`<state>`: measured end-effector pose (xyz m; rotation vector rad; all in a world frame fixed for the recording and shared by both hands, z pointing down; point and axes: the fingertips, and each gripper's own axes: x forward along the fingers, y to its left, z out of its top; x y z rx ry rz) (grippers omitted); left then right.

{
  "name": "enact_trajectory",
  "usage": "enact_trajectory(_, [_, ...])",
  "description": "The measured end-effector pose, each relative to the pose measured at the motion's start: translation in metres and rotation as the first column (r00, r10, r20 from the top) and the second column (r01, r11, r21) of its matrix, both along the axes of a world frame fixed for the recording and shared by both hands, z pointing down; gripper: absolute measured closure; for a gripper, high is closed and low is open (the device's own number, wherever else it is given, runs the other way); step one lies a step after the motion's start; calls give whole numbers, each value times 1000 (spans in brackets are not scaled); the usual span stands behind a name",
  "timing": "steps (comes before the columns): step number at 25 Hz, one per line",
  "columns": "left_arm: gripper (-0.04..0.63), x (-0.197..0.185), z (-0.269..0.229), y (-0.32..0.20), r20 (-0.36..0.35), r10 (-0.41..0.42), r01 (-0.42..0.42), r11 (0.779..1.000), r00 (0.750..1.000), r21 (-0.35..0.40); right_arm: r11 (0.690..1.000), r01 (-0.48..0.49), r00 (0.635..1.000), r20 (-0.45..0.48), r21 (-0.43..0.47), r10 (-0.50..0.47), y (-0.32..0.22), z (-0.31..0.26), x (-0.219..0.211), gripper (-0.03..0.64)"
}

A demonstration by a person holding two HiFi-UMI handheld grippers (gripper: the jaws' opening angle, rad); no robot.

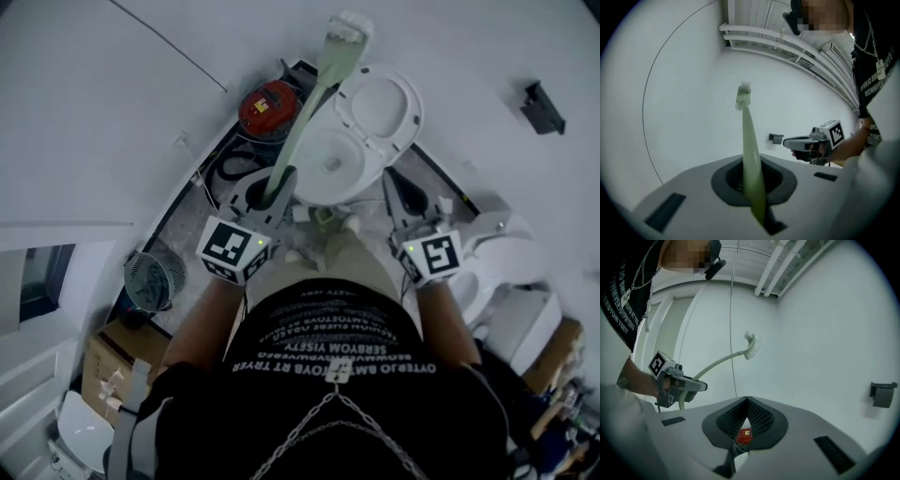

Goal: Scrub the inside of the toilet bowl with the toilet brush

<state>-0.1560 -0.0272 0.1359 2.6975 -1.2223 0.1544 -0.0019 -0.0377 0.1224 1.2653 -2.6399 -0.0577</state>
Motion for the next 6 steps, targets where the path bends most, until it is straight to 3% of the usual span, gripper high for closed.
enact_trajectory(6, [595, -8, 3, 3, 12, 10, -10, 999, 1000, -33, 999, 19, 998, 60, -43, -17, 15, -10, -26, 614])
